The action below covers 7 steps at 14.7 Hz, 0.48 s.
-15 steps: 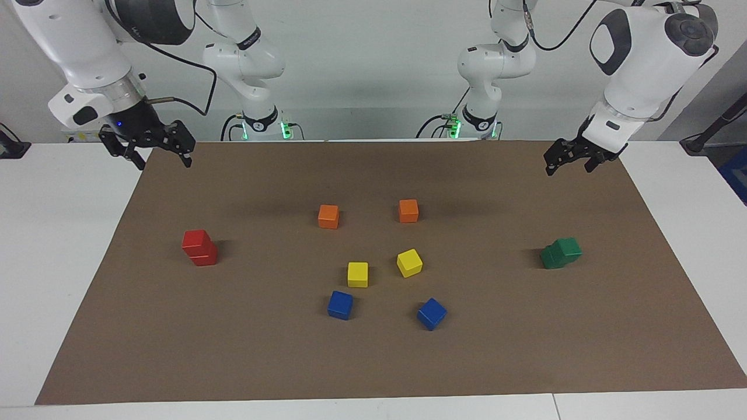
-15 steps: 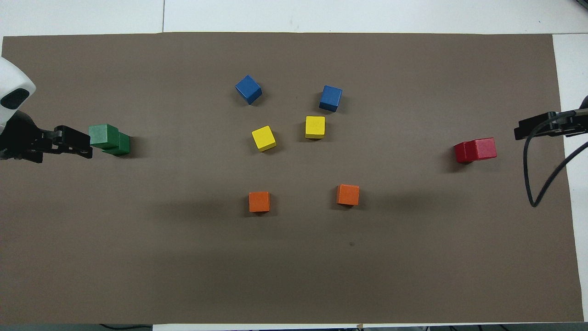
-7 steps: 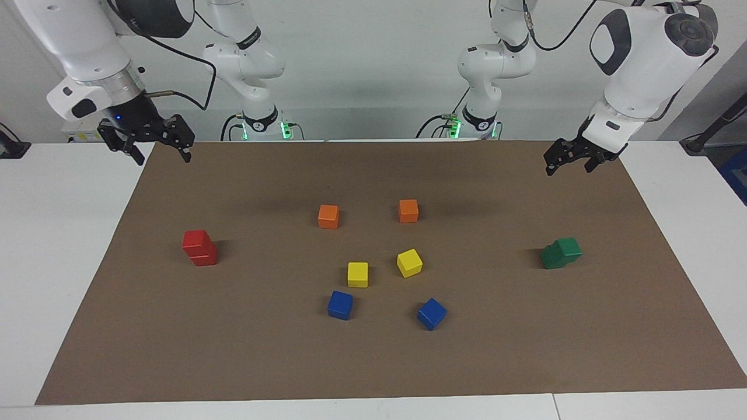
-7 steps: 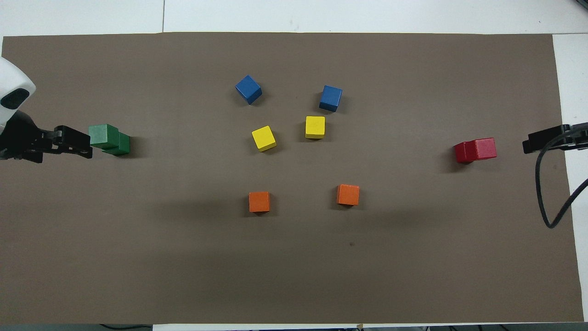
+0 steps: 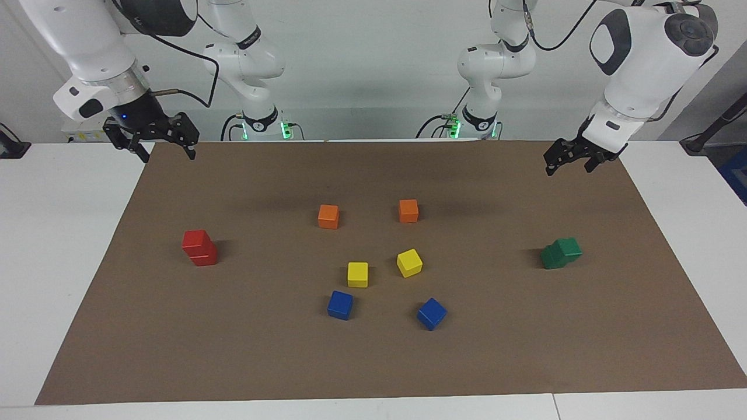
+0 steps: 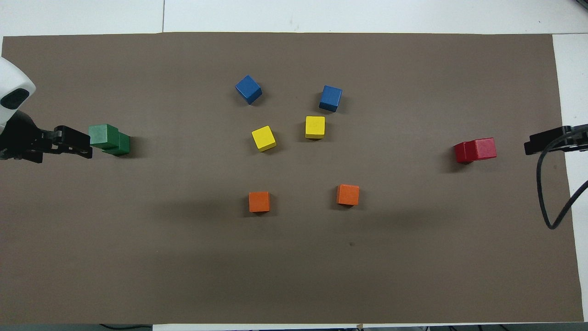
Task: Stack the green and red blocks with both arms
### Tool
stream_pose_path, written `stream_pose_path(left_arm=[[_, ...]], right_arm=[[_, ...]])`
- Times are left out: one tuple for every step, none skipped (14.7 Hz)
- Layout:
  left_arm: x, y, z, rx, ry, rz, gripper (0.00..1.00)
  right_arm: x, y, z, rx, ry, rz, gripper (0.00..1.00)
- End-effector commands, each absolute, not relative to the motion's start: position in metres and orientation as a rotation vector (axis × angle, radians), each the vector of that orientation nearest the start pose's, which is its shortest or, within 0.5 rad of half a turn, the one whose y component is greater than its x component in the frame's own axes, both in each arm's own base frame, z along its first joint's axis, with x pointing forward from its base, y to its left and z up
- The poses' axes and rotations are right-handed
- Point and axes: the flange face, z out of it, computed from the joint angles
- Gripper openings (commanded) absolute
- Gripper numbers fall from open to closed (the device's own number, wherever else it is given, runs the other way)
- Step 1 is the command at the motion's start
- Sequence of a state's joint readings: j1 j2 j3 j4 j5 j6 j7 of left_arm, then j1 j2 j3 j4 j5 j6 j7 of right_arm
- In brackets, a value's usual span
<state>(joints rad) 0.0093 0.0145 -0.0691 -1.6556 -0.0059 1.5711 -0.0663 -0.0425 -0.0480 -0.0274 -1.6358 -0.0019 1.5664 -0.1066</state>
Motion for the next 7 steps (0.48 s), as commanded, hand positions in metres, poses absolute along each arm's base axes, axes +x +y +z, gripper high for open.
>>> stream_pose_path(left_arm=[[0.55, -0.032, 0.581, -3.151, -0.033, 0.157, 1.0], [0.55, -0.032, 0.581, -3.152, -0.03, 0.157, 1.0], [0.55, -0.032, 0.581, -3.151, -0.033, 0.157, 1.0], [0.55, -0.032, 0.581, -3.151, -0.033, 0.157, 1.0], [0.55, -0.032, 0.581, -3.151, -0.033, 0.157, 1.0], [0.55, -0.032, 0.581, -3.152, -0.03, 0.157, 1.0], [0.55, -0.032, 0.581, -3.151, -0.033, 0.157, 1.0]], right_arm=[[0.529, -0.041, 0.621, -3.185, -0.027, 0.049, 1.0], [0.528, -0.046, 0.621, -3.184, -0.015, 0.052, 1.0], [0.528, -0.049, 0.621, -3.184, -0.005, 0.052, 1.0], [0.528, -0.051, 0.621, -3.183, 0.0, 0.052, 1.0], [0.528, -0.052, 0.621, -3.182, 0.002, 0.052, 1.0], [0.528, -0.052, 0.621, -3.181, 0.005, 0.052, 1.0], [0.528, -0.051, 0.621, -3.179, 0.005, 0.052, 1.0]])
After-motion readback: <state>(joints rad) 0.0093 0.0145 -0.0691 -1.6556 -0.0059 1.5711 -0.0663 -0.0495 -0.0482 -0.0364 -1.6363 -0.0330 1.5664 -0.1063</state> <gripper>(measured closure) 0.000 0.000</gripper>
